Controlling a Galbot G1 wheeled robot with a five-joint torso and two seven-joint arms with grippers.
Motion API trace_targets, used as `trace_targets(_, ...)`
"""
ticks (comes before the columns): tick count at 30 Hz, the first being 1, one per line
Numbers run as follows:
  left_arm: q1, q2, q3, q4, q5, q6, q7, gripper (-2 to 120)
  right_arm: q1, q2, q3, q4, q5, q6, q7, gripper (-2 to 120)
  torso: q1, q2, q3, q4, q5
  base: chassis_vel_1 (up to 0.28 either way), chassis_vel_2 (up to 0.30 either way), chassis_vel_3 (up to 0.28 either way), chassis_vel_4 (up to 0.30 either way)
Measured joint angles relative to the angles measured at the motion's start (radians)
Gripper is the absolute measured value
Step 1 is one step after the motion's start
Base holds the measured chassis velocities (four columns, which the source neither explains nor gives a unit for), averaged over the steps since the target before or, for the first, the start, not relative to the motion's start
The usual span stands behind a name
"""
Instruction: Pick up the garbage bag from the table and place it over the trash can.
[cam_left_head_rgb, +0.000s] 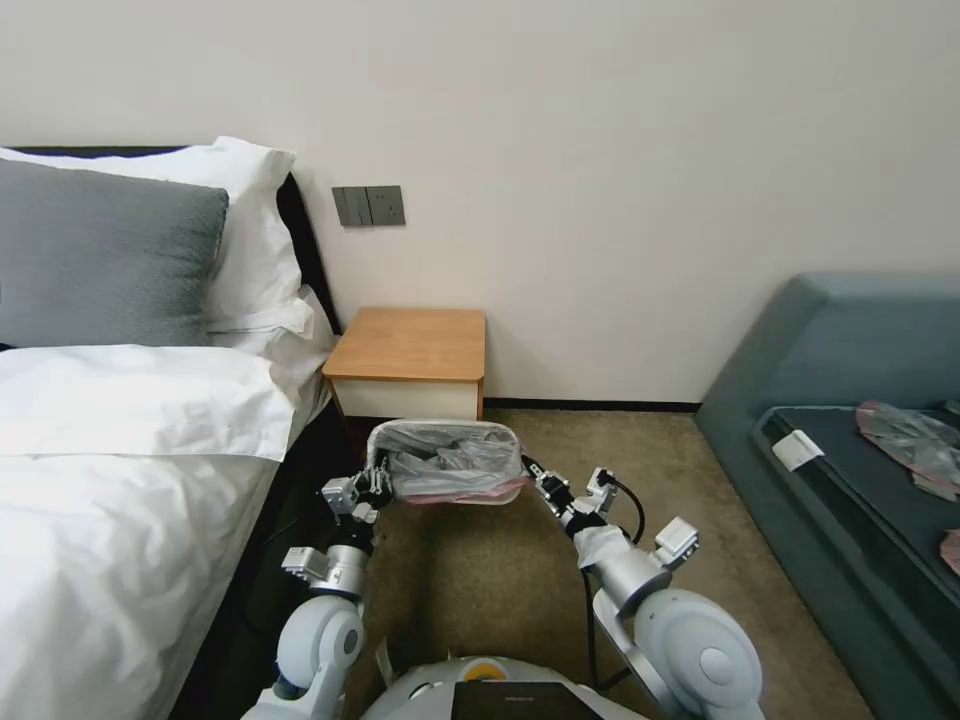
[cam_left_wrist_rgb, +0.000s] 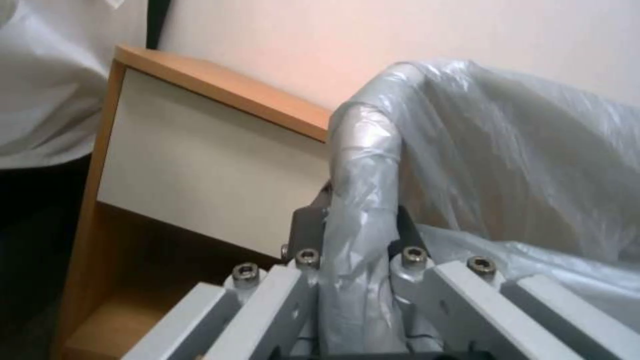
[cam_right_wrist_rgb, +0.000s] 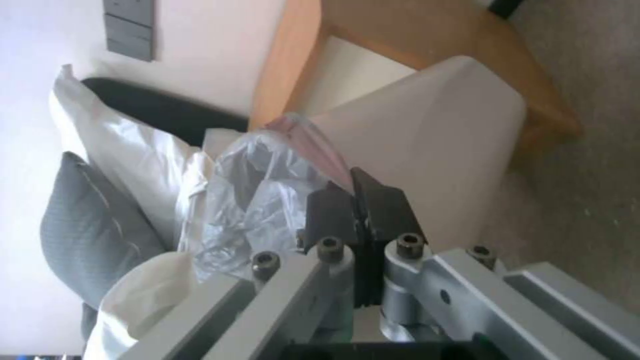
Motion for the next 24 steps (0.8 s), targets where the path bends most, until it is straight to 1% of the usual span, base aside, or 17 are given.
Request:
trace_targets(8,-0.006,0.001,0.000,-0.015,-0.046,0.012,-0.014,3,-0.015,-0.005,0.008,-0.014,-0.016,0.001,-0.004,0,0.000,0.000,0.000,0.0001,0.0000,0.000,0.000,0.000,0.000)
trace_targets(15,-0.003,0.000,0.002,-0.015,-0.047,0.012,-0.009,3,0.012,-0.005,0.024,-0.037,-0.022,0.021,-0.023,0,0.000,0.000,0.000,0.0000,0.0000,0.000,0.000,0.000,0.000)
trace_targets(18,0.005,0.000,0.002,-0.014,-0.046,0.012,-0.003,3,0.035,-0.004,0.027,-0.070,-0.042,0.036,-0.058,0,0.000,0.000,0.000,0.0000,0.0000,0.000,0.000,0.000,0.000)
trace_targets(24,0.016,-0.004,0.003,-0.023,-0.049,0.012,-0.006,3,0.036,0.009,0.020,-0.095,-0.081,0.046,-0.085,0,0.000,0.000,0.000,0.0001,0.0001,0.000,0.000,0.000,0.000)
